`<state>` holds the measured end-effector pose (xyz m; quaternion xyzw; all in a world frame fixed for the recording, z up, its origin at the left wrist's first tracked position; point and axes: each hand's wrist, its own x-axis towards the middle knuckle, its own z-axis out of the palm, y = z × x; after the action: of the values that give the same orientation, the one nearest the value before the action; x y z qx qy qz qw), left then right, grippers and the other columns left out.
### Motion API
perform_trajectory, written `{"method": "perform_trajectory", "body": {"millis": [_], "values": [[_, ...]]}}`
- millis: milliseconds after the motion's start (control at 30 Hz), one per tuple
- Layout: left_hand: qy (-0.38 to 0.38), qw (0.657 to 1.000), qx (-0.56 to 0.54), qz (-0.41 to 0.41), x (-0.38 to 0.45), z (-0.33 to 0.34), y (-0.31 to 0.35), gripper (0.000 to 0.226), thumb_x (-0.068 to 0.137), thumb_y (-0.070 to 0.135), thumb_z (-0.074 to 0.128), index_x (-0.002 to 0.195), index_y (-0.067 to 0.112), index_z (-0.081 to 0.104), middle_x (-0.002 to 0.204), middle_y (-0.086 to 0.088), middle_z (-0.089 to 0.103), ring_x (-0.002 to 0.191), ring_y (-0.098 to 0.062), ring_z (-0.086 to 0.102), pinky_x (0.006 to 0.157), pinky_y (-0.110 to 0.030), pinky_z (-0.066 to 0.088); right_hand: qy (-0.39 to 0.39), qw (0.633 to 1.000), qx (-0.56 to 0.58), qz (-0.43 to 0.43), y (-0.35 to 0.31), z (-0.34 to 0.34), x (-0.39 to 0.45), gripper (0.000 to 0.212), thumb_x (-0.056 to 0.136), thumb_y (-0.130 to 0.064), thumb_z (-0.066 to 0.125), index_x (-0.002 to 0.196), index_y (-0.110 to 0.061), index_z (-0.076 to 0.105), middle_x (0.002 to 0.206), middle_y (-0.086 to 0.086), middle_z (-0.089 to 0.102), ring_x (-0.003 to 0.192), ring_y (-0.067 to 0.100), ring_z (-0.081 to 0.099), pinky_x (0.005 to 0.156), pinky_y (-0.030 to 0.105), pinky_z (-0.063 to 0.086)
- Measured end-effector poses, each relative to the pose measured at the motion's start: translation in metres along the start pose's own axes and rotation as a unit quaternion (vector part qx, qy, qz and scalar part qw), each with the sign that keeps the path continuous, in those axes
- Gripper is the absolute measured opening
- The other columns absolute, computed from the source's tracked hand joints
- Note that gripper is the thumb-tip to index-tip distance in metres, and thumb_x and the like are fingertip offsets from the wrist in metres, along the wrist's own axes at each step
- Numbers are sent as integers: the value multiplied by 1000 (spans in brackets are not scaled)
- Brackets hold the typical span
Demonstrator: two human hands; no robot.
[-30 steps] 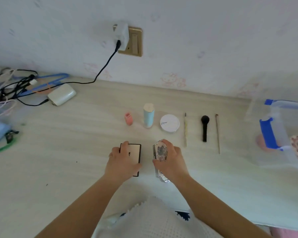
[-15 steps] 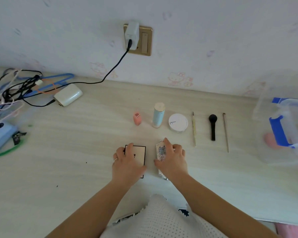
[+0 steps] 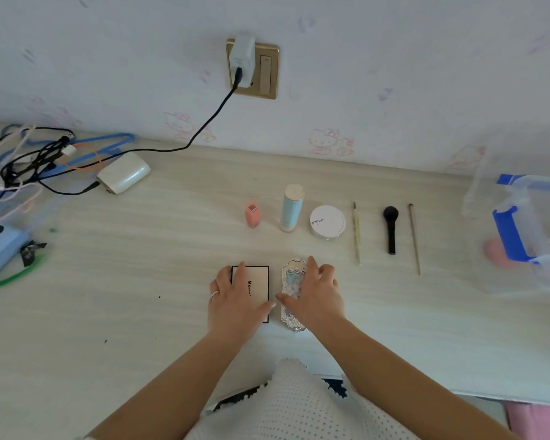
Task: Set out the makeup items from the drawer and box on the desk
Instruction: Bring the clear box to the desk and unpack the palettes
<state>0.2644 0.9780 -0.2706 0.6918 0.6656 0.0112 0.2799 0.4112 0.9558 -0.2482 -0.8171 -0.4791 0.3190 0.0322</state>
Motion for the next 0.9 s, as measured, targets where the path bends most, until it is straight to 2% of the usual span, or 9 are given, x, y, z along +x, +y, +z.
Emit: {"method": "perform_trajectory", "body": {"millis": [133,233,333,433,567,633,733,800,900], "values": [[2,1000,-11,-2,-3,-2,0,95,75,57,64,148,21,15,148,-7,16,136,-30,19,108,-40,31,-1,1000,-1,-6,1,-1,-1,100,79,-57,62,149,-20,2,139,8,23,128,26,36,96,36,45],[22,999,-49,-5,-5,-12,3,86,81,52,61,148,20,18,150,-7,18,138,-29,21,109,-42,28,0,999,31,-8,5,-9,-2,96,82,-55,60,150,-20,2,142,7,26,133,25,32,100,37,40],[73,988,-120,61,-7,-27,13,65,84,41,61,139,14,39,140,-6,41,131,-24,37,107,-38,31,27,994,104,-36,15,-27,-5,84,85,-50,59,149,-22,12,139,4,38,130,20,38,99,35,39],[61,971,-205,108,-14,-44,43,39,86,25,63,124,19,55,119,6,56,110,-12,55,95,-27,41,66,976,199,-53,29,-55,-13,61,87,-43,59,141,-25,36,119,-4,55,111,11,54,87,26,44],[29,952,-252,169,-22,-55,97,26,88,26,61,114,24,60,110,15,61,100,3,56,79,-5,38,77,948,305,-41,57,-100,-25,34,89,-37,59,121,-28,55,91,-15,62,82,0,58,66,15,42],[11,942,-271,196,-26,-56,124,24,88,27,61,112,25,61,111,16,62,101,4,57,80,-10,42,93,936,338,-42,76,-120,-31,29,89,-35,59,118,-30,57,91,-13,64,85,1,60,66,12,41],[-7,935,-278,222,-34,-52,164,21,88,26,61,109,29,60,110,16,62,101,4,57,82,-18,46,121,921,368,-45,105,-148,-40,26,88,-33,60,114,-33,57,94,-8,67,92,8,63,71,15,42],[-15,931,-279,234,-39,-43,195,19,88,27,61,107,30,61,107,17,63,99,5,57,80,-17,46,141,914,377,-52,130,-169,-46,23,88,-31,61,111,-35,56,91,-9,68,87,6,62,73,17,44],[-21,923,-287,255,-47,-28,241,21,87,25,62,107,30,63,106,17,64,96,7,57,79,-12,45,170,903,389,-62,171,-202,-54,22,88,-29,62,108,-36,57,88,-8,68,82,5,60,77,10,41]]}}
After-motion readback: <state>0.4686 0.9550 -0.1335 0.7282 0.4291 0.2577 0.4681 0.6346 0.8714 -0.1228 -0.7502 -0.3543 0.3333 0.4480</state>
